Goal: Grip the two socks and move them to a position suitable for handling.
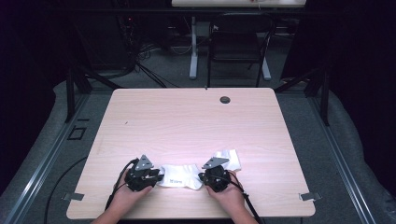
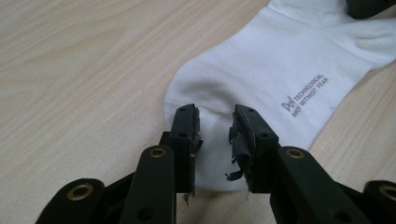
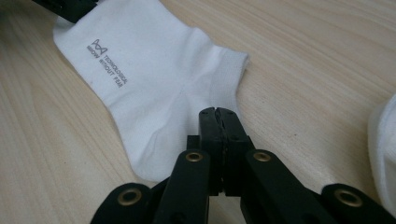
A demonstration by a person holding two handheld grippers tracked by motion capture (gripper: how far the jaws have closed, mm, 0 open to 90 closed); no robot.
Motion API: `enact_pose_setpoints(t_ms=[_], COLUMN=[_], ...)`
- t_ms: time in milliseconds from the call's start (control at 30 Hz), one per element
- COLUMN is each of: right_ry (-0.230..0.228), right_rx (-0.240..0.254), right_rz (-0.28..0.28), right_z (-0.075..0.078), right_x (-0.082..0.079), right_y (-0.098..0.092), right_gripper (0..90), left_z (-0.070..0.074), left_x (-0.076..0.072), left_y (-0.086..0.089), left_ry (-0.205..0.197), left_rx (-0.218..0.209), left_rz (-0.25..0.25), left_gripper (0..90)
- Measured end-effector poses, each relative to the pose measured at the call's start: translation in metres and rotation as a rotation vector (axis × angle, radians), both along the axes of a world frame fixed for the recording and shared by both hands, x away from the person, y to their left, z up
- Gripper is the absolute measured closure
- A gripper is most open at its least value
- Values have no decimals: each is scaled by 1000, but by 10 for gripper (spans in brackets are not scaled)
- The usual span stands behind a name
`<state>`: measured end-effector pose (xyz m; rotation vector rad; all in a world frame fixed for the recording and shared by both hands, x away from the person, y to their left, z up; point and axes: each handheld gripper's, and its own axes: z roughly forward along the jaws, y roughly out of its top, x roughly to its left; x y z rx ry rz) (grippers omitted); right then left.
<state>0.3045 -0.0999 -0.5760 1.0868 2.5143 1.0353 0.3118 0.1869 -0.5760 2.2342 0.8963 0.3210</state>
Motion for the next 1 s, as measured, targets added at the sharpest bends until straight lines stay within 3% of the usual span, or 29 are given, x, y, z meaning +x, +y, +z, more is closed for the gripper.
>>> enact_pose_setpoints(t_ms=[67,167,333,567,633,833,933,1000], right_ry=[-3,-6,-2,9,32,58,46,44], right_rx=[4,6,6,-6,-9,-24,-47,-37], right_rz=[-2,-4,-6,-5,-4,19,32,31], right_z=[0,-1,-1,1,2,5,5,5], right_x=[0,0,-1,-5,-7,-25,-32,-33], right_y=[0,-2,-4,-7,-8,-9,-9,-10], right_gripper=[900,900,900,900,900,900,900,900], left_z=[-1,-1,2,5,5,4,4,3], left_x=[-1,-1,-5,-15,-20,-32,-35,-35], left_y=[0,1,-1,1,-1,-6,-7,-7], left_ry=[-14,-2,29,76,90,104,105,106], left_rx=[-6,-12,3,-38,-33,-26,-33,-39], left_rz=[-1,9,5,12,3,-19,-29,-31], left_gripper=[746,864,880,880,879,877,876,872])
